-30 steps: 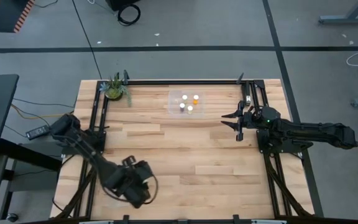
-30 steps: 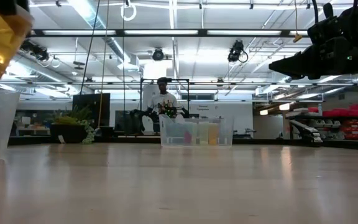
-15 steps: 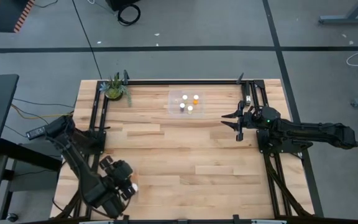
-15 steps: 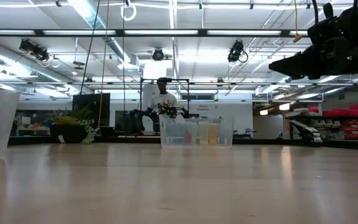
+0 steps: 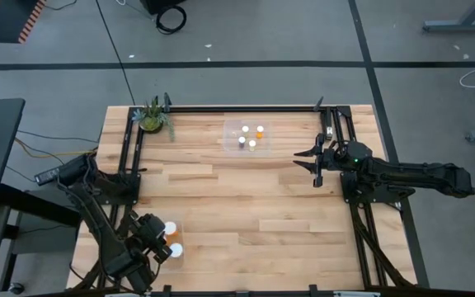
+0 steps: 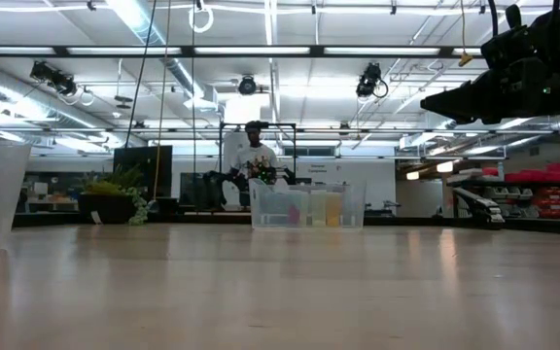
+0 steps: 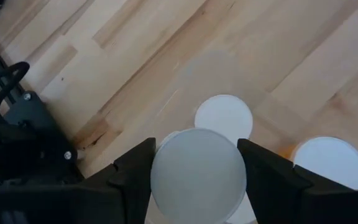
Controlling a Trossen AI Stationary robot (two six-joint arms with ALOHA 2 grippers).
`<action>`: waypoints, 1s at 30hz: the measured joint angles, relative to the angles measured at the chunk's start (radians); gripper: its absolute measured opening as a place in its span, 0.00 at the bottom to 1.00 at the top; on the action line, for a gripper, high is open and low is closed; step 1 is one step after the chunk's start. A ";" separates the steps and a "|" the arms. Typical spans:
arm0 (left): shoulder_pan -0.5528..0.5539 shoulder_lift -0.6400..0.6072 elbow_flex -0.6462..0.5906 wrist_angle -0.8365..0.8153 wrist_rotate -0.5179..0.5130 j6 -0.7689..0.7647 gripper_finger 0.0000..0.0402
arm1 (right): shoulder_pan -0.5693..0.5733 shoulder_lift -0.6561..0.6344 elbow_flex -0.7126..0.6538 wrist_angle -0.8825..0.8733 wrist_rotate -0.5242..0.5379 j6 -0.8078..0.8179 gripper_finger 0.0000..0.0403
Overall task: Pick and place medicine bottles into bin by pill shape (circle, oval)
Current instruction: Put the orange capsule bottle into the bottom transparent bin
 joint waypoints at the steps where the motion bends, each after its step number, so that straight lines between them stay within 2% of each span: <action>1: -0.002 0.000 0.000 0.002 0.001 -0.004 0.56 | 0.000 0.000 0.000 0.000 0.000 0.000 0.29; 5: -0.007 0.000 0.000 0.008 0.006 -0.031 0.60 | 0.000 0.000 0.000 0.000 0.000 0.000 0.29; 12: -0.007 0.000 0.000 0.039 0.008 -0.055 0.54 | 0.000 0.000 0.000 0.000 0.000 0.000 0.29; 20: -0.007 0.000 0.000 0.059 0.060 -0.056 0.59 | 0.000 0.000 0.000 0.000 0.000 0.000 0.29; 26: -0.007 0.000 0.000 0.097 0.060 -0.055 0.54 | 0.000 0.000 0.000 0.000 0.000 0.000 0.29; 30: -0.007 0.000 0.000 0.109 0.060 -0.054 0.55 | 0.000 0.000 0.000 0.000 0.000 0.000 0.29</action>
